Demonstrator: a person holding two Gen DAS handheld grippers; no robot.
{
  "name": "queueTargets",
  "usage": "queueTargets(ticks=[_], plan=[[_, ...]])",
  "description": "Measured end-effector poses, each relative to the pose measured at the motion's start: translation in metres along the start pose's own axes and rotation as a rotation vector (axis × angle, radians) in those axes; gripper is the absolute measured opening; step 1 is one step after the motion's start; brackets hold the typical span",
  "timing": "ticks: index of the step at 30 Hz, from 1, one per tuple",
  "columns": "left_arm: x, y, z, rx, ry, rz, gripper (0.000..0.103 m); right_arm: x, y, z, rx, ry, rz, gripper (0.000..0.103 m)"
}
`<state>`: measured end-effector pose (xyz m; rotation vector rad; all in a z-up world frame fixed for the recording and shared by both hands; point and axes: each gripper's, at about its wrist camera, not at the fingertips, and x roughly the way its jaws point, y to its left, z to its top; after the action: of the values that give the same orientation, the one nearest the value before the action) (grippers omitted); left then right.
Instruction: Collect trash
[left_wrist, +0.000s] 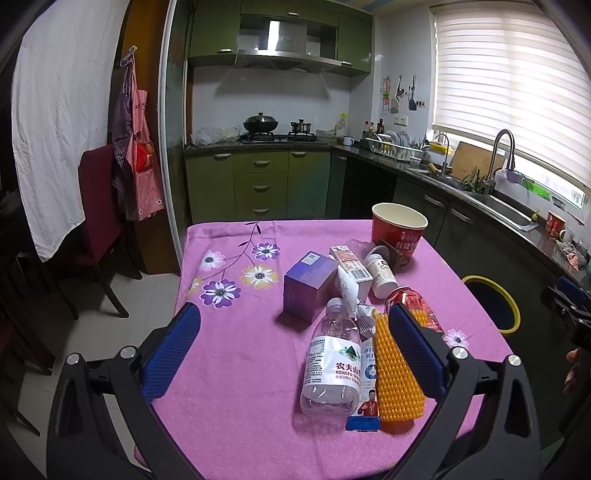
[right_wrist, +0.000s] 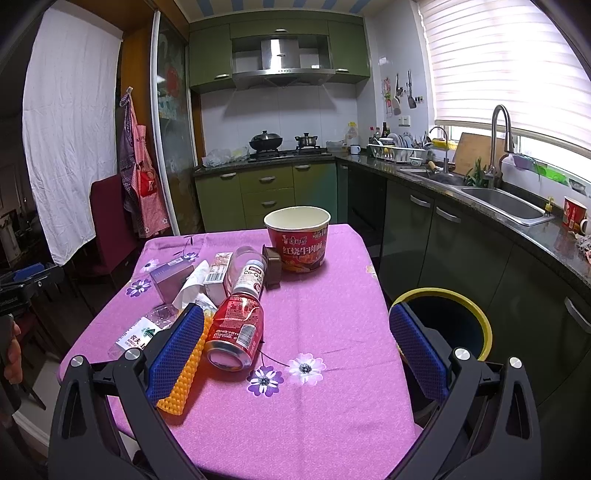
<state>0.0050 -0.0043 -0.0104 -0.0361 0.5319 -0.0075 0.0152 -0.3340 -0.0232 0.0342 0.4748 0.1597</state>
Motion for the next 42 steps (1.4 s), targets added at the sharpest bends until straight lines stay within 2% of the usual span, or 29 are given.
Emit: queueTargets(ticks=[42], plan=[[0.0050, -0.0024, -0.0031, 0.011, 0.024, 0.002, 0.097, 0.0080, 0.0035, -0.0043, 0.005, 0.013, 0.007, 0.099]])
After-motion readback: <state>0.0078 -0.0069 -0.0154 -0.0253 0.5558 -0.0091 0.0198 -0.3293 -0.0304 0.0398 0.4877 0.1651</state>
